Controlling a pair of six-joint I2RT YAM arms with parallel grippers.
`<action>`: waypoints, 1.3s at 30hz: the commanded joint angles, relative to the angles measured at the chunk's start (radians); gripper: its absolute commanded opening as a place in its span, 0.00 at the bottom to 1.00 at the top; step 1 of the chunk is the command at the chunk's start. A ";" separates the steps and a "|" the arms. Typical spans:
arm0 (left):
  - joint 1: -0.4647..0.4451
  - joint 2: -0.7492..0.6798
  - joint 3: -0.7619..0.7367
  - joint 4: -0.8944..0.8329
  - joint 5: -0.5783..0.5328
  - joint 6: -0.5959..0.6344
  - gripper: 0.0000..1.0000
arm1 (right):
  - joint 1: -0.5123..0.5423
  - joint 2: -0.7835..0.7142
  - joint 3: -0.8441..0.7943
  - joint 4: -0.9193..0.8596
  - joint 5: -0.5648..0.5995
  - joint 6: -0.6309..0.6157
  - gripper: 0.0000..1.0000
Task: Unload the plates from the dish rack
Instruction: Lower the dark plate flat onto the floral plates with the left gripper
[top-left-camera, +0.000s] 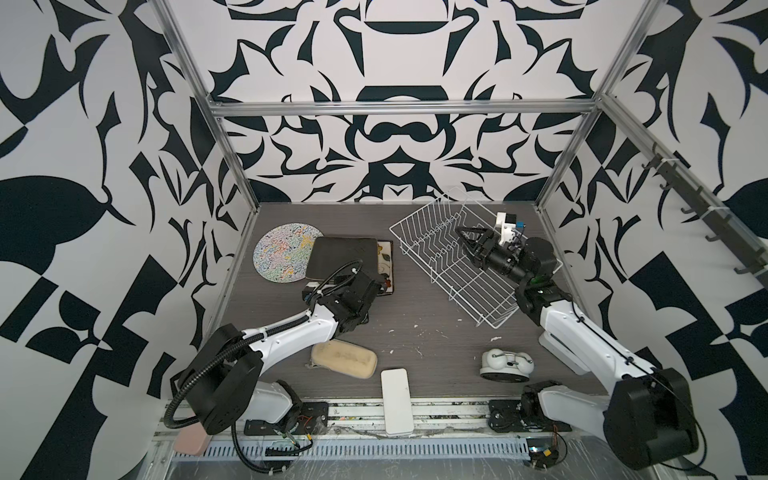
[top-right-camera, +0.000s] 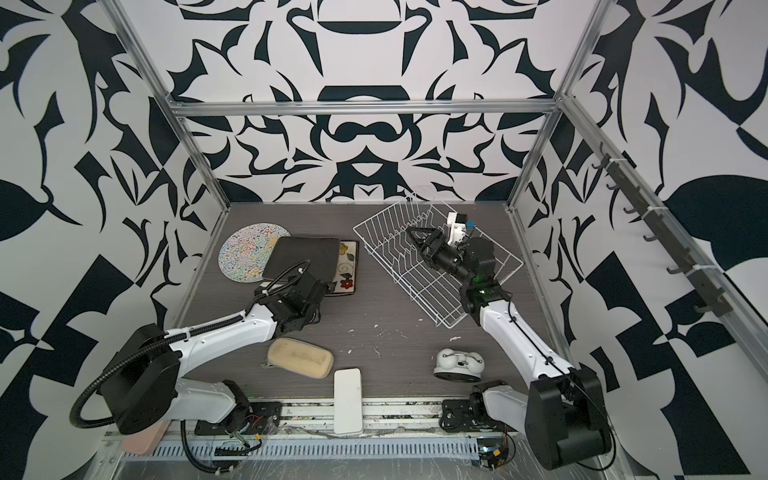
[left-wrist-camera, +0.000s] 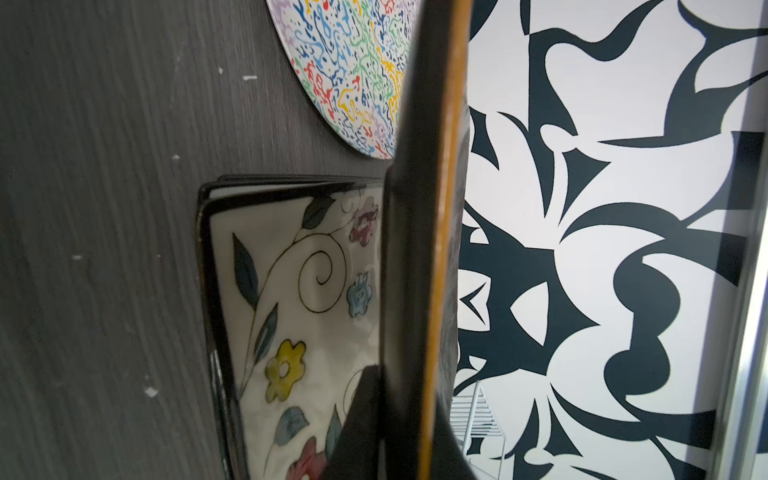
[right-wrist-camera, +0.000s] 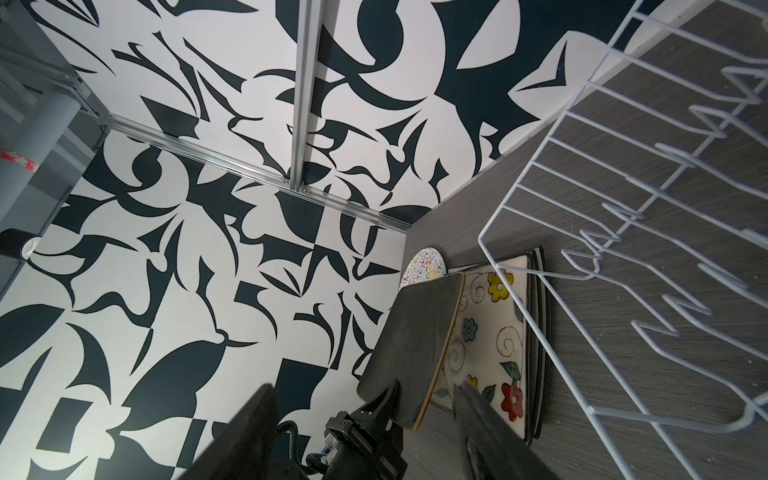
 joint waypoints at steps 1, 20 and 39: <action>0.007 0.003 0.032 0.140 -0.059 0.006 0.00 | -0.004 -0.003 0.012 0.022 -0.005 -0.024 0.70; 0.031 0.097 0.058 0.252 0.017 0.075 0.00 | -0.004 -0.004 0.019 0.002 -0.005 -0.036 0.70; 0.039 0.158 0.070 0.304 0.054 0.072 0.00 | -0.006 0.001 0.021 -0.004 -0.007 -0.042 0.70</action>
